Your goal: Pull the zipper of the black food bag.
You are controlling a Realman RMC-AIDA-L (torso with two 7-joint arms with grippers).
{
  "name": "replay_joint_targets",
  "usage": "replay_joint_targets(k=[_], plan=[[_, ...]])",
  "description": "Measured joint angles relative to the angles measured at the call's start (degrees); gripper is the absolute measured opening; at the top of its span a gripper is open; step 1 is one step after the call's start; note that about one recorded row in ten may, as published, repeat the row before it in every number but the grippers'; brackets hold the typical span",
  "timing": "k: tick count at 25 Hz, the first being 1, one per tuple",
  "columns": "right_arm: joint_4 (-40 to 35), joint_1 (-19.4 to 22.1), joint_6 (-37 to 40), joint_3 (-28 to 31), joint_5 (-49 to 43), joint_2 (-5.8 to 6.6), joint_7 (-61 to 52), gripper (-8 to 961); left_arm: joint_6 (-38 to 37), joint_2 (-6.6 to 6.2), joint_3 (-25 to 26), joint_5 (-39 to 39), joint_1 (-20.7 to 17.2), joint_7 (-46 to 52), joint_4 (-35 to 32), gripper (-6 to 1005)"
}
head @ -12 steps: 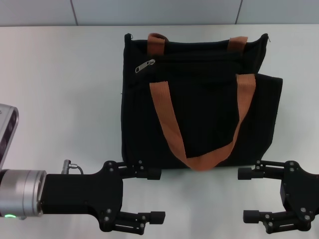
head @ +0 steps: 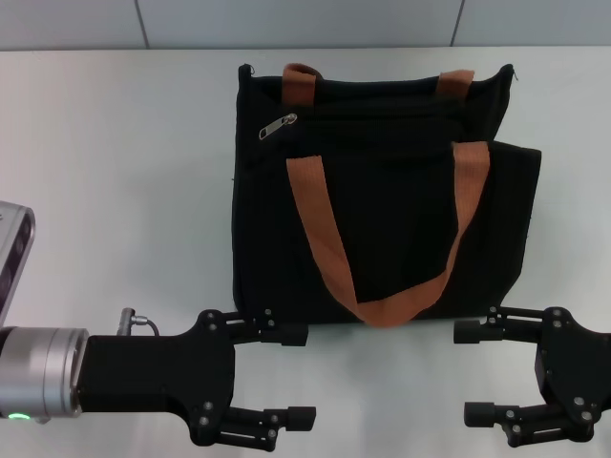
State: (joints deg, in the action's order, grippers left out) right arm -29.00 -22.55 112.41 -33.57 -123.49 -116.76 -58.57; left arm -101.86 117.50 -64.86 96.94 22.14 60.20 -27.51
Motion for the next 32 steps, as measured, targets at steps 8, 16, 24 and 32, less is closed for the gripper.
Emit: replay_joint_targets(k=[8,16,24,32], plan=[[0.0,0.0,-0.2,0.3,0.0,0.02,0.0,826,-0.3,-0.46,1.2,-0.2,0.0,0.0,0.0,791],[0.0,0.2,-0.2,0.3,0.0,0.04,0.0,824,-5.0,-1.31,22.7,-0.6,-1.5,0.2,0.6,776],[0.0,0.3,-0.2,0.3,0.0,0.04,0.0,823,2.9,-1.46,36.2,-0.4,-0.5,-0.1,3.7,762],[0.0,0.2,-1.3,0.1,0.0,0.04,0.0,822,12.3,0.12,30.0,1.9,3.8,-5.4,4.3,747]])
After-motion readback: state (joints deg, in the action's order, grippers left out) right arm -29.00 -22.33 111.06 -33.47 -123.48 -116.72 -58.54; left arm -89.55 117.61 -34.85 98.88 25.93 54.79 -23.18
